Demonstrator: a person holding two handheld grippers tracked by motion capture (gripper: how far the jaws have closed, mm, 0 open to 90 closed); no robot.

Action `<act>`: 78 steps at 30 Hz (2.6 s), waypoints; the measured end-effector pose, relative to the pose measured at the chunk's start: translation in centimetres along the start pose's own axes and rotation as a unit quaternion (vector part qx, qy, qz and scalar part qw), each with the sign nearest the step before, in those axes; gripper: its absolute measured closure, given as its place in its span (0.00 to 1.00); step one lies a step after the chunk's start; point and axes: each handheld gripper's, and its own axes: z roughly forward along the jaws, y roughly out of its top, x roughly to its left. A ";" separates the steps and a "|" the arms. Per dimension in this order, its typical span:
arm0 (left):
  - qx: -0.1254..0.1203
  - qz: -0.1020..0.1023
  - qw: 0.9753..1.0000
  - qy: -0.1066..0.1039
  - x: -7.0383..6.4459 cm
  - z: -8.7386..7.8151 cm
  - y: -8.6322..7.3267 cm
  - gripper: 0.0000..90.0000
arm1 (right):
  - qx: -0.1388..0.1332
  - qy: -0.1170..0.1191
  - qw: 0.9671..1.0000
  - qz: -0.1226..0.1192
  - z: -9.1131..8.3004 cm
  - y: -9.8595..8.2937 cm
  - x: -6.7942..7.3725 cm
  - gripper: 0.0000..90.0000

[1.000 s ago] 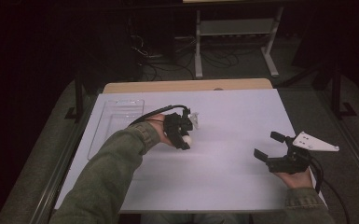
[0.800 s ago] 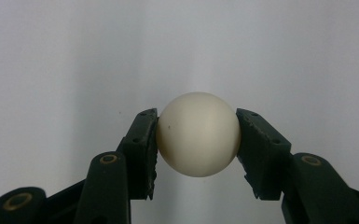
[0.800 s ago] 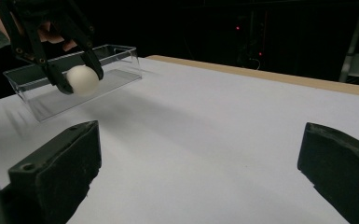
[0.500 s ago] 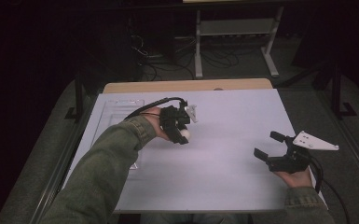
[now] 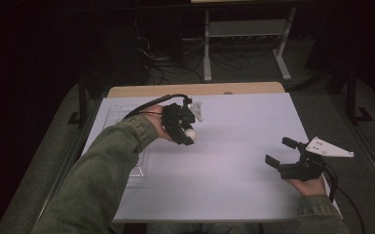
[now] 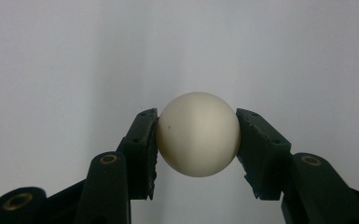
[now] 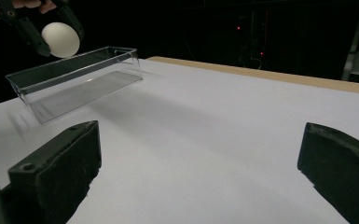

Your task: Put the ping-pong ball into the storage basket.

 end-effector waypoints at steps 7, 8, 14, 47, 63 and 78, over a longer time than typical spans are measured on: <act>-0.007 0.002 1.000 0.009 0.2 -1.9 0.2 0.56 | -0.002 -0.003 1.000 0.003 -0.2 0.0 -0.1 0.00; -0.007 0.002 1.000 0.009 0.2 -1.9 0.2 0.56 | -0.002 -0.003 1.000 0.003 -0.2 0.0 -0.1 0.00; -0.003 0.002 1.000 0.016 0.4 -3.2 0.0 0.56 | -0.001 -0.002 1.000 0.002 -0.3 -0.1 0.0 0.00; 0.028 -0.021 0.998 0.048 -0.7 -8.0 -5.1 0.56 | -0.003 -0.005 1.000 0.008 -0.3 -0.2 0.4 0.00; 0.029 -0.057 0.997 0.050 -1.9 -8.9 -10.3 0.56 | 0.005 -0.014 1.000 0.001 -0.6 -0.2 0.7 0.00; 0.039 -0.077 0.995 0.043 -1.4 -9.1 -13.8 0.56 | 0.011 -0.025 1.000 -0.005 -1.1 -0.4 0.8 0.00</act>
